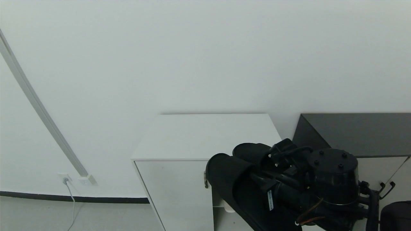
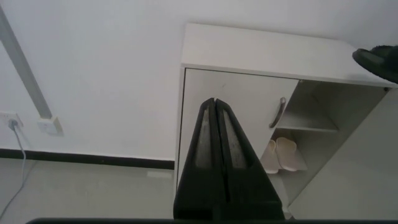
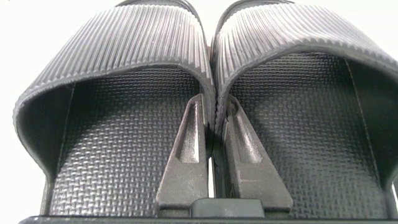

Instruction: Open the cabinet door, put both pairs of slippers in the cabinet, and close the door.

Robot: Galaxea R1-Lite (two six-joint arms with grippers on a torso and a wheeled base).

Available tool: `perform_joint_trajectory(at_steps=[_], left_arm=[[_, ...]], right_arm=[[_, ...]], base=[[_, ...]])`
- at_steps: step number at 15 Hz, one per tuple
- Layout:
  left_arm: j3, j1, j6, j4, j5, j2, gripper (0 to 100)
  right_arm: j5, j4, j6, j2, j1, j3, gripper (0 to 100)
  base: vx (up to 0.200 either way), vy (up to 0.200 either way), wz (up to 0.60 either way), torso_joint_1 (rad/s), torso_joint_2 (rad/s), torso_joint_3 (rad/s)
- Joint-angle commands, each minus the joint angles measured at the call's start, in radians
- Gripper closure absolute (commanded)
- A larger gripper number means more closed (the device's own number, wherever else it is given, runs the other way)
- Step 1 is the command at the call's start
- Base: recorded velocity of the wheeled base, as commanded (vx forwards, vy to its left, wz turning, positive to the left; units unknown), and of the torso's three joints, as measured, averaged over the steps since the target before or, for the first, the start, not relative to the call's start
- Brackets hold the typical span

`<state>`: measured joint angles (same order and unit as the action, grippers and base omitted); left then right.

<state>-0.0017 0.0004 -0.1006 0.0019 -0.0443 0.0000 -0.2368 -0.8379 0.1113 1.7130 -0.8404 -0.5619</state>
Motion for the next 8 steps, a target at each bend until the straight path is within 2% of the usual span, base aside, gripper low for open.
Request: perform_joint_trajectory(at_steps=[1, 8], left_arm=[[0.000, 0.001, -0.001, 0.000, 0.000, 0.002, 100], [0.000, 0.001, -0.001, 0.000, 0.001, 0.002, 100]], right_arm=[[-0.010, -0.004, 0.001, 0.002, 0.000, 0.002, 100], [-0.021, -0.038, -0.001, 0.011, 0.011, 0.008, 100]], base=[[0.000, 0.000, 0.00, 0.000, 0.00, 0.000], [0.000, 0.000, 0.00, 0.000, 0.00, 0.000]])
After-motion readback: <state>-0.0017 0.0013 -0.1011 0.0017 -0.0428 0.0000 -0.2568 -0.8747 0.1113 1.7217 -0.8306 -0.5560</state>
